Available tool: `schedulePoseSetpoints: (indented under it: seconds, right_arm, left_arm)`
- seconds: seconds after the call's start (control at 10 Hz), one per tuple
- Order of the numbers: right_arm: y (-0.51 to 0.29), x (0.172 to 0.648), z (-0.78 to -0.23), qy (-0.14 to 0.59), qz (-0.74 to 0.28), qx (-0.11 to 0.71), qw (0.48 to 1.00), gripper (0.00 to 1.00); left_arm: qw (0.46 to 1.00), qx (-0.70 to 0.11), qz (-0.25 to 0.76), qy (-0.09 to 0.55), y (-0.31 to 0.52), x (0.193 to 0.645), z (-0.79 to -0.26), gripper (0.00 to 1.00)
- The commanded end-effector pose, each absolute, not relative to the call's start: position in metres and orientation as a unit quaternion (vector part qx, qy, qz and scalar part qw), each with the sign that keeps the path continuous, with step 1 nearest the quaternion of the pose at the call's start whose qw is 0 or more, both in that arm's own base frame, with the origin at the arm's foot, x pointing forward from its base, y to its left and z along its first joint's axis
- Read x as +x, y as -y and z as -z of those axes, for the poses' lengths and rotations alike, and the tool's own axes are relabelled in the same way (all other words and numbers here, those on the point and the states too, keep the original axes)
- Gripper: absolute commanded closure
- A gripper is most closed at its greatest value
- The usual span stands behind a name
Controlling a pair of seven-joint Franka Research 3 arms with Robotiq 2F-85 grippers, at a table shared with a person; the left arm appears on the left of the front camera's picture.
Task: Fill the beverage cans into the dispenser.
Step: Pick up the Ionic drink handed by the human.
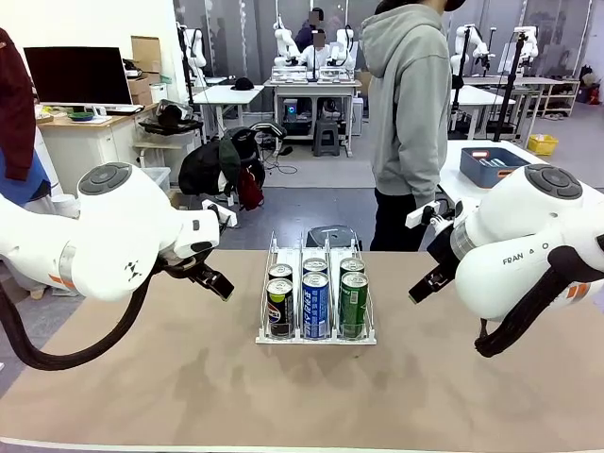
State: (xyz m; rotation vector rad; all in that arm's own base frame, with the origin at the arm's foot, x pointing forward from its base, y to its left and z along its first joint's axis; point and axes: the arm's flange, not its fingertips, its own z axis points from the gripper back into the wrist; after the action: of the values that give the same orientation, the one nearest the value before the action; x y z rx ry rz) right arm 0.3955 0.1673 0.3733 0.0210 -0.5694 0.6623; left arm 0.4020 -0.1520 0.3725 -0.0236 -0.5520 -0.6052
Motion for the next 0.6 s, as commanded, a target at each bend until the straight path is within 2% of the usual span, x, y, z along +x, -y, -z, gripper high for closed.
schedulePoseSetpoints:
  seconds: [0.0, 0.5]
  right_arm:
    - [-0.1672, 0.3955, -0.3733, 0.276, -0.320, 0.010, 0.906, 0.00]
    - [-0.1673, 0.3955, -0.3733, 0.276, -0.321, 0.010, 0.906, 0.00]
  left_arm:
    - [0.917, -0.012, 0.294, 0.268, 0.1515, 0.4022, -0.3725, 0.00]
    - [0.917, -0.011, 0.294, 0.268, 0.1521, 0.4020, -0.3725, 0.00]
